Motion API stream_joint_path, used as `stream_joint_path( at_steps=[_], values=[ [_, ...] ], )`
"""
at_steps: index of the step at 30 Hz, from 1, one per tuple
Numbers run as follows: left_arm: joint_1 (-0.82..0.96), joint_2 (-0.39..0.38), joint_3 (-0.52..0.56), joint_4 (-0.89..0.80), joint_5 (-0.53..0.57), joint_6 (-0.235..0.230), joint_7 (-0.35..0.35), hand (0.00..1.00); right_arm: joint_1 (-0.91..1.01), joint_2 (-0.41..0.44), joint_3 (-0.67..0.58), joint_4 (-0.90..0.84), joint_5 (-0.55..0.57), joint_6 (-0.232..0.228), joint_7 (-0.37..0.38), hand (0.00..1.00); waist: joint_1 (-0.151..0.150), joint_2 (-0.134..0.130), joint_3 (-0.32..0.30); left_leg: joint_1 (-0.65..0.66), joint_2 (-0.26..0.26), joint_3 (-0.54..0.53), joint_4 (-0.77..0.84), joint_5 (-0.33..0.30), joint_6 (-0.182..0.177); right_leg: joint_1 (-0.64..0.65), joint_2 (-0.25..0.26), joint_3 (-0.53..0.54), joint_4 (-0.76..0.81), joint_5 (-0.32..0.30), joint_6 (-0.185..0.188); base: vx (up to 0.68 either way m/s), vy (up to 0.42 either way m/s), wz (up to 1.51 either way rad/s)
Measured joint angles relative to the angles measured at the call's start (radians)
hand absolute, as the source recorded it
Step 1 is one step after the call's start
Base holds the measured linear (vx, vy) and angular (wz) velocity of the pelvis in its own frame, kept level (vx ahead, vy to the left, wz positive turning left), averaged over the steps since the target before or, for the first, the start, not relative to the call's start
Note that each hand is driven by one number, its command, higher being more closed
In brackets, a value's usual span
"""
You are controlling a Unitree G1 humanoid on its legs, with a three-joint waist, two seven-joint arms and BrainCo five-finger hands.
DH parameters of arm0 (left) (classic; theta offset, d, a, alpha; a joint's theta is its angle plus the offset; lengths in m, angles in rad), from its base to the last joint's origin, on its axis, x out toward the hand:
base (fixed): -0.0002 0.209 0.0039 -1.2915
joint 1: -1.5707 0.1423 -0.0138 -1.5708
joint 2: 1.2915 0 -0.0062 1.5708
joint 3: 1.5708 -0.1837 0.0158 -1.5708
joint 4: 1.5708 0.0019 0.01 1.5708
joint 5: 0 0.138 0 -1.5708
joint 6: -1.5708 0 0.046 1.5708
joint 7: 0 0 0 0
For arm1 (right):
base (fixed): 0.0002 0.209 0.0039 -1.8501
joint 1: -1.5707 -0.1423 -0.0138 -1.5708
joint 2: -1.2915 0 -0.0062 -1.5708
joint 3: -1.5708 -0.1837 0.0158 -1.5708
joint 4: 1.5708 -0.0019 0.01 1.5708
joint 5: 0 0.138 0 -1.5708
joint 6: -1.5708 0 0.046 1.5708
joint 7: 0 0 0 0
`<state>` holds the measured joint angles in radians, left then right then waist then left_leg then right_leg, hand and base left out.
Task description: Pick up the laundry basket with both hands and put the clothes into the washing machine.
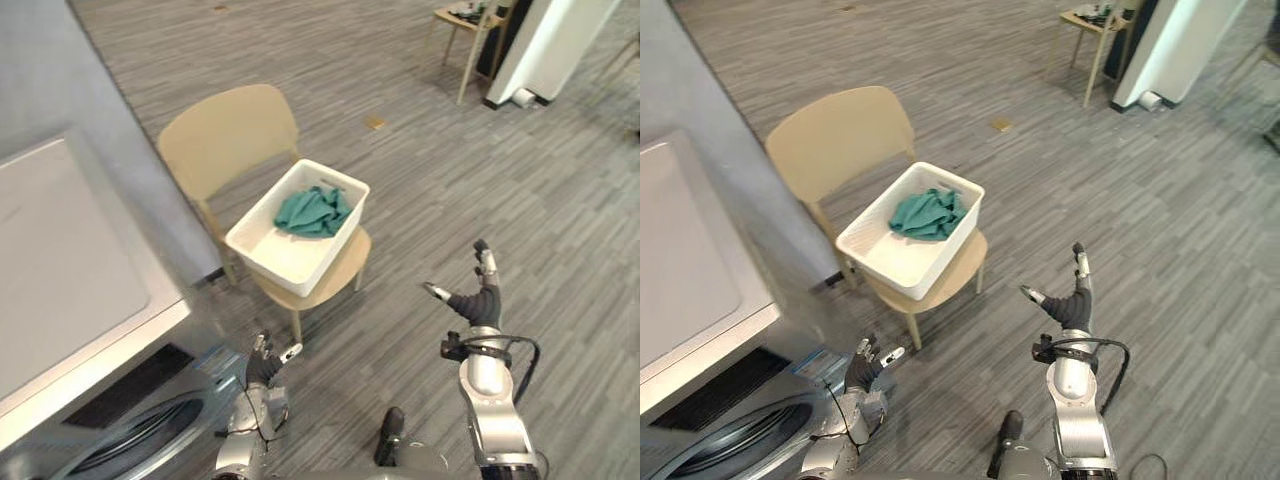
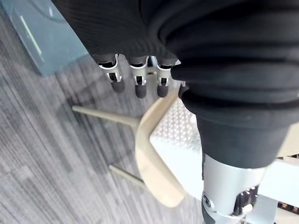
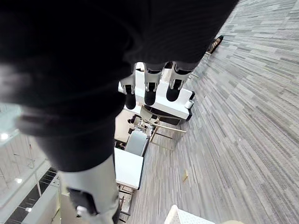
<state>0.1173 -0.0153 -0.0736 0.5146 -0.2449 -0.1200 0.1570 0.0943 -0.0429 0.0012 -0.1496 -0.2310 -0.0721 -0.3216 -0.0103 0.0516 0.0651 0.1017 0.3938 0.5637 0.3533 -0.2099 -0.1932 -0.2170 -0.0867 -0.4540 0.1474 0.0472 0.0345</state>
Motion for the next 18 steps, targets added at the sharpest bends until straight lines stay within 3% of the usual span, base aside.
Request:
stream_joint_path(
  at_steps=[1, 2, 3, 4, 5, 6, 7, 9, 10, 11, 12, 13, 15, 18],
  values=[
    [0.002, 0.0, 0.003, 0.002, -0.001, 0.0, 0.0, 0.0, -0.011, -0.004, 0.007, 0.0, 0.006, 0.0, 0.0, 0.0, 0.003, 0.0, 0.006, -0.015, 0.025, -0.007, 0.068, 0.01, 0.037, 0.017, 0.01, 0.003, -0.001, -0.012, -0.002, 0.19, -0.166, -0.31],
    [0.009, 0.004, 0.005, 0.004, -0.002, -0.001, 0.0, 0.0, -0.025, -0.006, 0.015, 0.0, 0.006, -0.002, 0.001, 0.0, 0.006, -0.008, 0.015, -0.067, 0.067, -0.048, 0.232, 0.065, 0.193, 0.059, 0.02, 0.006, -0.012, -0.031, -0.016, 0.23, -0.19, -0.15],
    [0.022, 0.012, 0.01, 0.003, -0.011, -0.009, 0.0, 0.0, -0.03, -0.008, 0.015, -0.002, 0.006, -0.01, -0.001, 0.0, 0.02, -0.021, 0.024, -0.131, 0.08, -0.136, 0.368, 0.171, 0.292, 0.114, 0.018, 0.009, -0.039, -0.044, -0.024, 0.31, -0.19, -0.11],
    [0.032, 0.007, 0.01, 0.003, -0.017, -0.014, 0.0, 0.0, -0.034, -0.014, 0.016, -0.005, 0.006, -0.014, -0.003, 0.0, 0.033, -0.023, 0.024, -0.165, 0.07, -0.194, 0.42, 0.14, 0.25, 0.129, 0.012, 0.017, -0.047, -0.055, -0.02, 0.33, -0.12, -0.03],
    [0.04, -0.012, 0.006, -0.014, -0.024, -0.02, -0.001, 0.0, -0.071, -0.04, 0.002, -0.01, 0.007, -0.016, -0.008, 0.0, 0.047, -0.013, 0.03, -0.286, 0.002, -0.316, 0.496, 0.023, 0.174, 0.14, 0.005, 0.021, -0.049, -0.085, -0.028, 0.28, -0.04, -0.04],
    [0.04, -0.016, 0.003, -0.016, -0.024, -0.021, -0.001, 0.0, -0.089, -0.054, 0.0, -0.01, 0.007, -0.016, -0.008, 0.0, 0.052, -0.009, 0.033, -0.327, -0.034, -0.346, 0.498, -0.007, 0.166, 0.144, 0.002, 0.021, -0.049, -0.09, -0.027, 0.27, 0.0, -0.02],
    [0.044, -0.018, 0.003, -0.016, -0.024, -0.022, 0.0, 0.0, -0.125, -0.068, 0.002, -0.01, 0.006, -0.016, -0.006, 0.0, 0.066, -0.004, 0.037, -0.397, -0.11, -0.376, 0.465, -0.048, 0.163, 0.153, -0.003, 0.025, -0.055, -0.097, -0.022, 0.26, 0.031, -0.15],
    [0.063, -0.018, 0.005, -0.016, -0.022, -0.022, 0.003, 0.0, -0.17, -0.072, 0.007, -0.001, 0.004, -0.018, -0.011, 0.0, 0.091, -0.005, 0.039, -0.446, -0.208, -0.378, 0.333, -0.057, 0.157, 0.174, -0.007, 0.044, -0.065, -0.099, -0.001, 0.26, 0.068, -0.28],
    [0.077, -0.019, 0.005, -0.016, -0.022, -0.021, 0.005, 0.0, -0.193, -0.073, 0.006, 0.012, 0.002, -0.019, -0.015, 0.0, 0.108, 0.002, 0.04, -0.447, -0.266, -0.38, 0.189, -0.033, 0.145, 0.192, -0.003, 0.052, -0.06, -0.111, 0.018, 0.21, 0.098, -0.3],
    [0.086, -0.018, 0.006, -0.018, -0.022, -0.021, 0.008, 0.0, -0.2, -0.072, 0.007, 0.017, 0.002, -0.019, -0.024, 0.0, 0.114, 0.008, 0.038, -0.442, -0.284, -0.373, 0.116, 0.004, 0.203, 0.202, 0.006, 0.062, -0.058, -0.118, 0.029, 0.34, 0.123, -0.23],
    [0.1, 0.004, 0.012, -0.018, -0.022, -0.019, 0.02, 0.0, -0.204, -0.039, 0.009, 0.035, -0.006, -0.017, -0.045, 0.0, 0.122, -0.039, 0.035, -0.392, -0.31, -0.361, 0.073, 0.012, 0.231, 0.215, -0.011, 0.083, -0.059, -0.133, 0.046, 0.28, 0.09, -0.06],
    [0.1, 0.013, 0.029, -0.018, -0.022, -0.019, 0.019, 0.0, -0.206, -0.022, 0.009, 0.035, -0.009, -0.017, -0.047, 0.0, 0.118, -0.065, 0.034, -0.382, -0.322, -0.361, 0.062, 0.011, 0.233, 0.217, -0.023, 0.084, -0.063, -0.134, 0.047, 0.28, 0.09, 0.09],
    [0.095, 0.028, 0.045, -0.015, -0.022, -0.014, 0.019, 0.0, -0.211, 0.005, 0.01, 0.035, -0.017, -0.017, -0.048, 0.0, 0.116, -0.089, 0.041, -0.364, -0.335, -0.364, 0.065, 0.001, 0.246, 0.229, -0.041, 0.073, -0.02, -0.148, 0.066, 0.27, 0.102, 0.19],
    [0.1, 0.042, 0.038, -0.002, -0.015, -0.002, 0.018, 0.0, -0.202, 0.014, 0.006, 0.05, -0.016, -0.015, -0.047, 0.0, 0.105, -0.071, 0.051, -0.282, -0.332, -0.388, 0.033, -0.01, 0.26, 0.179, -0.082, 0.106, 0.212, -0.175, 0.071, 0.23, 0.101, 0.16]
  ],
)
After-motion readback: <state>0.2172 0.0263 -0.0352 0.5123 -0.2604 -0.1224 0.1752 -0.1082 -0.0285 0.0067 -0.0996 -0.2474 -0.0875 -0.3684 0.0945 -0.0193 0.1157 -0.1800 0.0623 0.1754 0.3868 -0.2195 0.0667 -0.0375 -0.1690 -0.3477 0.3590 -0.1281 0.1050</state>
